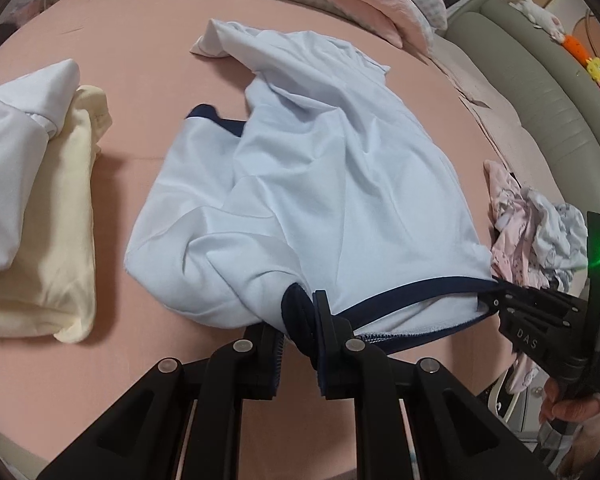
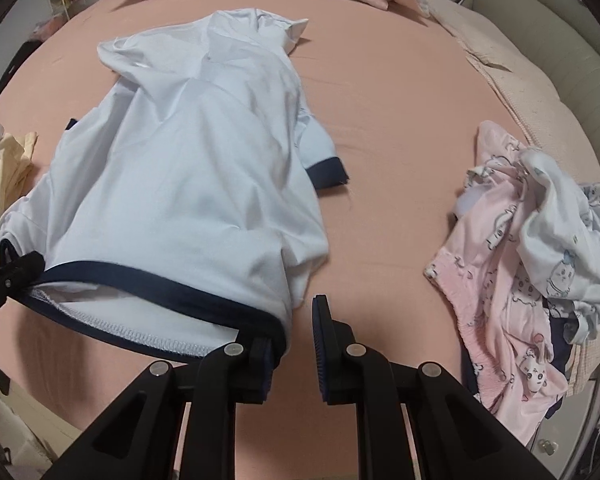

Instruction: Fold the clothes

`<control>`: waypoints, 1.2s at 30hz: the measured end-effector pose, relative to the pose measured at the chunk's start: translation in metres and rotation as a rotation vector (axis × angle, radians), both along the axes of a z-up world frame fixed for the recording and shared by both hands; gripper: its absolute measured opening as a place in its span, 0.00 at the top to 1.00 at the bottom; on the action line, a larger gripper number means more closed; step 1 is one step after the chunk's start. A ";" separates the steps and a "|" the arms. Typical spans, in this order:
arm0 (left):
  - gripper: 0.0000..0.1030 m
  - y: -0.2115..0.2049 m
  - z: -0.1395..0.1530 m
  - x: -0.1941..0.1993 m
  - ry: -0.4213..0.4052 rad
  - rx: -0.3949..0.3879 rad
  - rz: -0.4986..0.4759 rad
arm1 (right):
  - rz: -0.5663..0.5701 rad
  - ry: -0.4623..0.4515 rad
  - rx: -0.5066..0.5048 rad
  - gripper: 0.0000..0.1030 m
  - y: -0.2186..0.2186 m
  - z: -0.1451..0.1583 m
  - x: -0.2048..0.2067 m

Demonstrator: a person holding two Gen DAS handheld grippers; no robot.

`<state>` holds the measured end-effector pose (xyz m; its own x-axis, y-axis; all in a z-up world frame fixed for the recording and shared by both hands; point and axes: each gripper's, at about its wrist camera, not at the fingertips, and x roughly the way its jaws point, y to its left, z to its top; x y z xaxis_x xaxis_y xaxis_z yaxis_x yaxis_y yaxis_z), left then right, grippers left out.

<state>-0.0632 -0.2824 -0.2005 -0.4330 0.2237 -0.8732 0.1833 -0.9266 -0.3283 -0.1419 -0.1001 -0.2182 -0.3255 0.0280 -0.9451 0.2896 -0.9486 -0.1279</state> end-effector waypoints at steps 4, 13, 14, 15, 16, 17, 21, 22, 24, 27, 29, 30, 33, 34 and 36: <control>0.86 0.010 0.004 0.001 0.013 -0.016 -0.029 | -0.003 0.011 -0.013 0.87 0.009 0.001 0.001; 0.50 0.025 0.013 0.004 -0.011 -0.159 -0.112 | 0.052 0.047 -0.119 0.56 0.022 0.014 0.004; 0.47 0.025 0.014 0.006 -0.016 -0.163 -0.117 | 0.060 0.047 -0.130 0.52 0.024 0.015 0.006; 0.45 0.025 0.014 0.008 -0.021 -0.167 -0.123 | 0.064 0.043 -0.148 0.50 0.025 0.016 0.007; 0.45 0.025 0.014 0.009 -0.024 -0.169 -0.124 | 0.059 0.028 -0.180 0.45 0.027 0.016 0.008; 0.45 0.023 0.014 0.010 -0.023 -0.168 -0.121 | 0.053 0.016 -0.209 0.41 0.028 0.016 0.012; 0.45 0.017 0.014 0.011 -0.027 -0.162 -0.104 | 0.029 0.023 -0.221 0.38 0.024 0.011 0.025; 0.45 0.015 0.014 0.011 -0.030 -0.160 -0.098 | 0.034 0.024 -0.211 0.38 0.022 0.010 0.022; 0.45 0.012 0.012 0.009 -0.040 -0.156 -0.100 | 0.049 0.026 -0.190 0.38 0.012 0.006 0.006; 0.45 0.011 0.010 0.007 -0.051 -0.169 -0.114 | 0.065 0.023 -0.172 0.38 0.010 0.006 0.005; 0.45 0.010 0.009 0.004 -0.058 -0.180 -0.119 | 0.066 0.014 -0.173 0.38 0.007 0.004 0.003; 0.45 0.010 0.008 0.003 -0.060 -0.186 -0.120 | 0.067 0.012 -0.167 0.38 0.006 0.005 0.003; 0.45 0.005 0.005 -0.003 -0.073 -0.174 -0.110 | 0.076 0.009 -0.147 0.38 0.001 0.000 0.001; 0.45 0.004 0.004 -0.005 -0.080 -0.165 -0.104 | 0.080 0.008 -0.140 0.38 -0.001 -0.002 0.000; 0.45 0.004 0.002 -0.009 -0.085 -0.166 -0.112 | 0.084 0.009 -0.128 0.38 -0.004 -0.005 -0.003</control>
<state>-0.0721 -0.2783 -0.1983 -0.3364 0.1166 -0.9345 0.0964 -0.9828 -0.1574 -0.1445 -0.1044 -0.2236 -0.3303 -0.1200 -0.9362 0.3680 -0.9298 -0.0107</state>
